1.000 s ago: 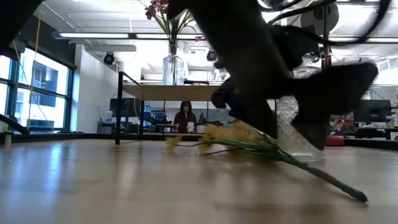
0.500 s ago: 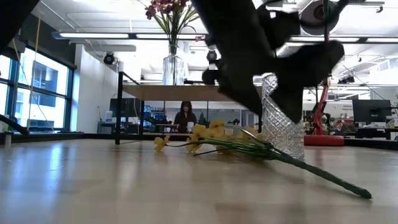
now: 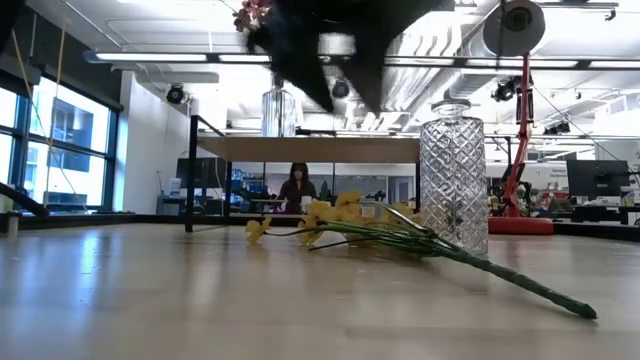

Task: Pick and place flowers into a vace then onto a shelf
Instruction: Put the blue flowers into the transparent vase

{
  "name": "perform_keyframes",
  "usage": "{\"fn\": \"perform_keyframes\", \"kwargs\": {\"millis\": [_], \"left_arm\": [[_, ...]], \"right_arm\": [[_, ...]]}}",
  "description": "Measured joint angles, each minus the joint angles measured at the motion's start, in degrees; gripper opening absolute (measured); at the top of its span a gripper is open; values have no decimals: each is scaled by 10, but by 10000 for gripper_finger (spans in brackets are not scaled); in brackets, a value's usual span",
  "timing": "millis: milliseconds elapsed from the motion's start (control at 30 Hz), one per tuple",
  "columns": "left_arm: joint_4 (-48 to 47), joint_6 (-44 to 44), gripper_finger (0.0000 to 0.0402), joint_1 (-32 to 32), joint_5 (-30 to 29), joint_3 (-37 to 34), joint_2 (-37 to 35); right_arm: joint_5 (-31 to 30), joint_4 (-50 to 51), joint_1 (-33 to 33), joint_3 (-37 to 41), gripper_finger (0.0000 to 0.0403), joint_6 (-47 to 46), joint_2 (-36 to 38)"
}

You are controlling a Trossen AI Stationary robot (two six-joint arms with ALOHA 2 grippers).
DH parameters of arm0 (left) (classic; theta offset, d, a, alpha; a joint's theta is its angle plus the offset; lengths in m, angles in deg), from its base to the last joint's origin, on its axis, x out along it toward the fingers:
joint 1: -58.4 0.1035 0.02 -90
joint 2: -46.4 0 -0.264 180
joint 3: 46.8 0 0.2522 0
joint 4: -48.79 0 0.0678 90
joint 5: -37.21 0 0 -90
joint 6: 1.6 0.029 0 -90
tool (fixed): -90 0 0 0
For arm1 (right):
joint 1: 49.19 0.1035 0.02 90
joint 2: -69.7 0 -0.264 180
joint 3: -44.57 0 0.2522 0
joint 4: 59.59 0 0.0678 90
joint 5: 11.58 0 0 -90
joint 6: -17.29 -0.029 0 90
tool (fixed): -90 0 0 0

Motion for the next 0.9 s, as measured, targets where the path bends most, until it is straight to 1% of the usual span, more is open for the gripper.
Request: {"fn": "perform_keyframes", "kwargs": {"millis": [67,133,200,267,433,533,667,900], "left_arm": [[-63,-86,326,-18,-24,0,-9],[-149,-187,326,-43,-36,-1,-19],[-189,-277,326,-68,-45,1,-22],[-243,-353,326,-93,-43,-1,-26],[-262,-468,326,-133,-45,-10,-29],[-255,-490,326,-150,-44,-15,-29],[-258,-518,326,-156,-44,-22,-29],[-261,-518,326,-156,-46,-22,-29]], "right_arm": [[-3,-32,-10,0,8,25,-5],[5,-69,-22,0,8,68,-19],[19,-92,-33,0,8,111,-35],[21,-96,-41,0,8,128,-51],[9,-95,-43,0,8,115,-58],[11,-99,-43,0,8,105,-59],[13,-100,-43,0,8,90,-63],[33,-111,-46,0,8,94,-83]]}}
